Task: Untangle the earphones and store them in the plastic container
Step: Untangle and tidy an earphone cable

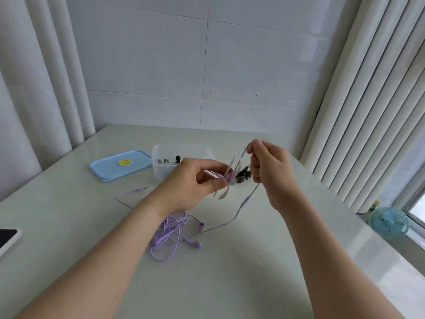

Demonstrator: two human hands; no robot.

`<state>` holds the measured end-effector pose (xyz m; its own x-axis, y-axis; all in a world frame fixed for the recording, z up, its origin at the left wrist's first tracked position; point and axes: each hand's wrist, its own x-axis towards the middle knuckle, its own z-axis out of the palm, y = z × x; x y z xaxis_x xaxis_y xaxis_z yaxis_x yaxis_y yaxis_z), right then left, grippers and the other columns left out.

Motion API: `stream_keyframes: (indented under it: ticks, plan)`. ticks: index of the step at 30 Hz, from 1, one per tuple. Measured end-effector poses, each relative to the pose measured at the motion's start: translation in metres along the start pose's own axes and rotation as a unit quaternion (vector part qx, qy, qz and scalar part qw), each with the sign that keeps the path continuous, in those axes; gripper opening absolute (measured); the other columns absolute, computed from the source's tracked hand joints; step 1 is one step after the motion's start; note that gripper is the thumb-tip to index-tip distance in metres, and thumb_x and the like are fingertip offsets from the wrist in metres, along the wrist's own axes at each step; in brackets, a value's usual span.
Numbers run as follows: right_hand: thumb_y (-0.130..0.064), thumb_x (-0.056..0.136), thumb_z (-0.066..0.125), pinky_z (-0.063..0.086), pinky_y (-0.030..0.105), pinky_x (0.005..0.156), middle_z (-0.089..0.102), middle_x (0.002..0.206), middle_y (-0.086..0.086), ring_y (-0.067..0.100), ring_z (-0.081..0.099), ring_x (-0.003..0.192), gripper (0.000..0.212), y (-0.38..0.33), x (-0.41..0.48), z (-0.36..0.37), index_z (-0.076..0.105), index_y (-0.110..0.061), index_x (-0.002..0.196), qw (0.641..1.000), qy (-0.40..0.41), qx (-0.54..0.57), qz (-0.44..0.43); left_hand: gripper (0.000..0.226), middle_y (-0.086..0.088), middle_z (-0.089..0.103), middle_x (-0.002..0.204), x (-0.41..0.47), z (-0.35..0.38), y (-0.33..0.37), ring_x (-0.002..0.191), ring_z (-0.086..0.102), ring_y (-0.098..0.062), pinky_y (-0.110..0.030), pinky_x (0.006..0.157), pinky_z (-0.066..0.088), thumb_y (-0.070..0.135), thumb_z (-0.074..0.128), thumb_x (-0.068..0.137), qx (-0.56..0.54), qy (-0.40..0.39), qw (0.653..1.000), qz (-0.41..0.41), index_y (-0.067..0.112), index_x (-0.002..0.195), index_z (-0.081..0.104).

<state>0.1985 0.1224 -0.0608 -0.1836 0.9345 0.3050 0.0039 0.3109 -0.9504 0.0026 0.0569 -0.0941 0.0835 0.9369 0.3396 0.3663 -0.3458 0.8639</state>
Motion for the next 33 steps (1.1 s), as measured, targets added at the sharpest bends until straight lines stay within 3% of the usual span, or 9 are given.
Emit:
stream_keyframes:
  ticks: [4,7,11,15,17,20,23,26,33]
  plan:
    - [-0.023,0.106,0.048,0.030,0.020,0.047,0.045,0.048,-0.014,0.004,0.039,0.041,0.033,0.016,0.002,0.003,0.066,-0.017,0.079,0.973,0.016,-0.232,-0.006,0.026,-0.006,0.082,0.103,0.002,0.004,0.009,0.093,0.077,-0.019,-0.028,0.077,0.060,0.007,0.077,0.093,-0.079,0.033,0.996,0.021,0.011,0.119,0.078]
    - [-0.021,0.106,0.051,0.032,0.019,0.047,0.048,0.062,-0.003,0.010,0.038,0.051,0.038,0.017,-0.004,0.004,0.070,-0.020,0.073,0.943,-0.110,-0.311,0.029,0.023,-0.009,0.082,0.099,0.002,0.002,0.013,0.093,0.079,-0.024,-0.030,0.069,0.062,0.010,0.078,0.093,-0.113,0.094,0.989,0.013,0.011,0.117,0.077]
    - [-0.028,0.110,0.051,0.029,0.021,0.050,0.041,0.060,-0.008,0.010,0.033,0.052,0.035,0.006,-0.012,0.006,0.079,-0.015,0.094,0.921,-0.306,-0.214,0.112,0.018,0.001,0.082,0.092,0.002,-0.007,0.010,0.088,0.079,-0.015,-0.036,0.069,0.062,0.023,0.079,0.094,-0.060,0.196,0.979,-0.019,0.019,0.111,0.078]
    - [-0.026,0.109,0.053,0.019,0.026,0.050,0.020,0.066,0.002,0.020,0.017,0.058,0.033,-0.005,-0.014,0.005,0.078,-0.008,0.097,0.916,-0.360,-0.130,0.121,0.015,0.002,0.078,0.093,0.002,-0.005,0.009,0.080,0.078,-0.012,-0.032,0.070,0.061,0.026,0.078,0.095,-0.022,0.200,0.979,-0.027,0.021,0.109,0.075]
    - [-0.024,0.109,0.052,0.016,0.027,0.051,0.019,0.066,0.002,0.021,0.015,0.059,0.035,-0.009,-0.015,0.007,0.076,-0.009,0.088,0.936,-0.328,-0.086,0.090,0.013,0.005,0.076,0.095,0.003,-0.004,0.007,0.076,0.076,-0.012,-0.027,0.070,0.057,0.026,0.077,0.096,0.003,0.181,0.983,-0.026,0.026,0.108,0.072]
    - [-0.021,0.111,0.048,0.013,0.029,0.053,0.021,0.063,0.001,0.020,0.014,0.058,0.042,-0.011,-0.014,0.009,0.071,-0.011,0.077,0.969,-0.243,-0.004,0.047,0.016,0.004,0.073,0.098,0.003,-0.006,0.002,0.067,0.065,-0.015,-0.030,0.061,0.048,0.026,0.074,0.097,-0.051,0.110,0.992,-0.038,0.024,0.113,0.071]
    - [-0.021,0.112,0.046,0.015,0.027,0.051,0.024,0.060,-0.002,0.017,0.016,0.055,0.040,-0.011,-0.012,0.008,0.063,-0.009,0.078,0.983,-0.176,0.037,0.034,0.020,-0.012,0.075,0.102,0.001,-0.006,0.002,0.073,0.060,-0.022,-0.033,0.059,0.044,0.021,0.073,0.098,-0.103,0.055,0.992,-0.044,0.014,0.116,0.072]
    - [-0.024,0.111,0.049,0.017,0.026,0.049,0.025,0.058,-0.003,0.017,0.015,0.054,0.041,-0.010,-0.010,0.008,0.060,-0.010,0.074,0.989,-0.138,0.041,0.037,0.024,-0.021,0.075,0.107,0.001,-0.003,0.006,0.077,0.059,-0.025,-0.035,0.065,0.045,0.020,0.073,0.098,-0.112,0.007,0.993,-0.047,0.009,0.120,0.071]
    - [-0.032,0.105,0.062,0.025,0.029,0.050,0.031,0.055,-0.002,0.018,0.024,0.052,0.055,-0.007,-0.009,0.004,0.045,-0.017,0.055,0.998,-0.057,0.012,0.016,0.026,-0.011,0.080,0.108,-0.003,-0.002,0.017,0.091,0.074,-0.020,-0.026,0.076,0.053,0.007,0.075,0.095,-0.083,-0.073,0.992,-0.059,0.014,0.120,0.071]
